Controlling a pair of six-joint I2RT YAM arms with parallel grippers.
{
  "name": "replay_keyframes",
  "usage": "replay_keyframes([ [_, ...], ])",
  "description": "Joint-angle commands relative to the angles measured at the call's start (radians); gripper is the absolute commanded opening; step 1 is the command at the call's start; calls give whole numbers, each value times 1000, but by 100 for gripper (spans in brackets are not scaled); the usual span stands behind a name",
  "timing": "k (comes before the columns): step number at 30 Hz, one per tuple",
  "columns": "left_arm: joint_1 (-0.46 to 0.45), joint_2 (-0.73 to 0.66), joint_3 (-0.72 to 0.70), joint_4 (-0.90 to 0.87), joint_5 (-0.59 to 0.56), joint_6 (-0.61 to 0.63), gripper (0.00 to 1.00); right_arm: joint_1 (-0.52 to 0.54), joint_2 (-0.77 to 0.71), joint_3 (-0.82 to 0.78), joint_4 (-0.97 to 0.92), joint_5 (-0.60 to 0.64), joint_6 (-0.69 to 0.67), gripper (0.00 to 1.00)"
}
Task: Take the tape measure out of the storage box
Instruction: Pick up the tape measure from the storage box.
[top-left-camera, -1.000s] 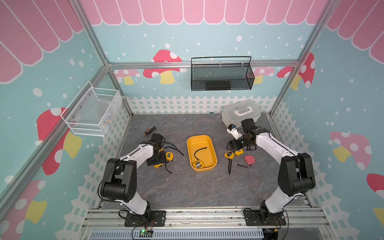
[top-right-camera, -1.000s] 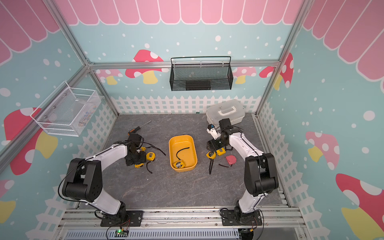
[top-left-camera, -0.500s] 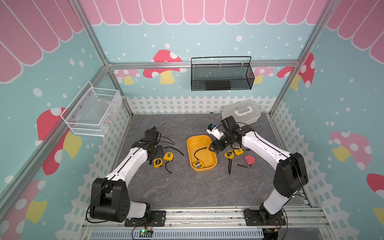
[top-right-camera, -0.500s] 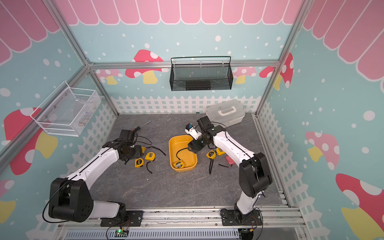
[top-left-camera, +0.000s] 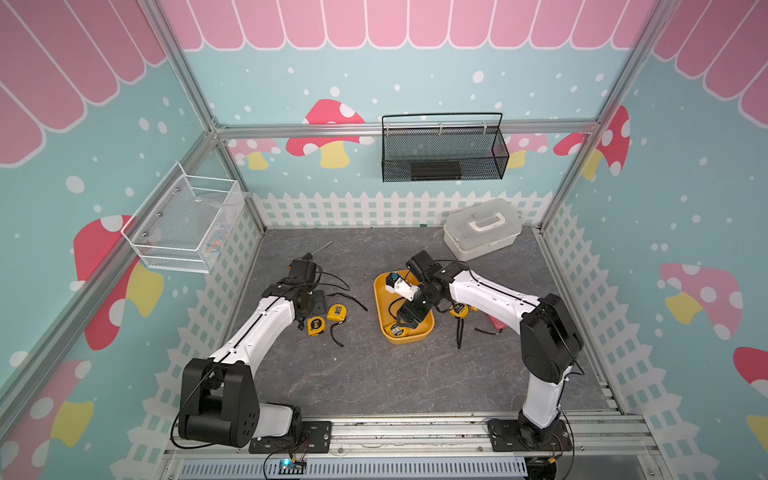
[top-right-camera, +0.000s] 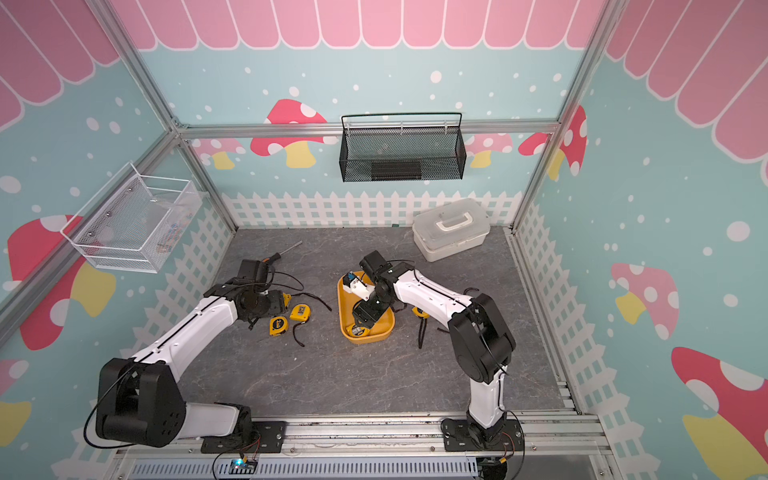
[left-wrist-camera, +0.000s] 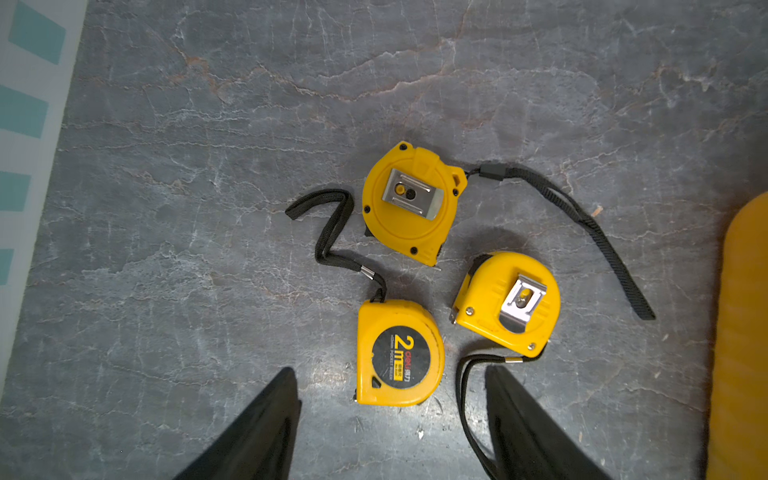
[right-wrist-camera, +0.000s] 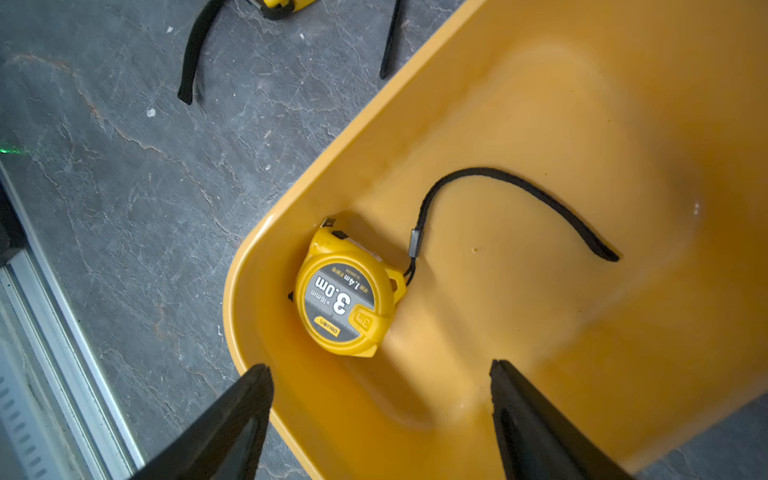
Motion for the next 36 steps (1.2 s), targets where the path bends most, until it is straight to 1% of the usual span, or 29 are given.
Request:
replay_keyframes([
  [1,4,-24,-21,41,27,-20,72,25,39,34,-31,13,4,83],
  [15,5,-20,-36,41,38,-20,72,85,133,49,-52,58,-4,78],
  [24,4,-34,-48,43,45,-23,72,85,174,55,-53,119,-7,75],
  [36,4,-57,-61,41,53,-30,73,81,209,99,-52,220,-48,72],
])
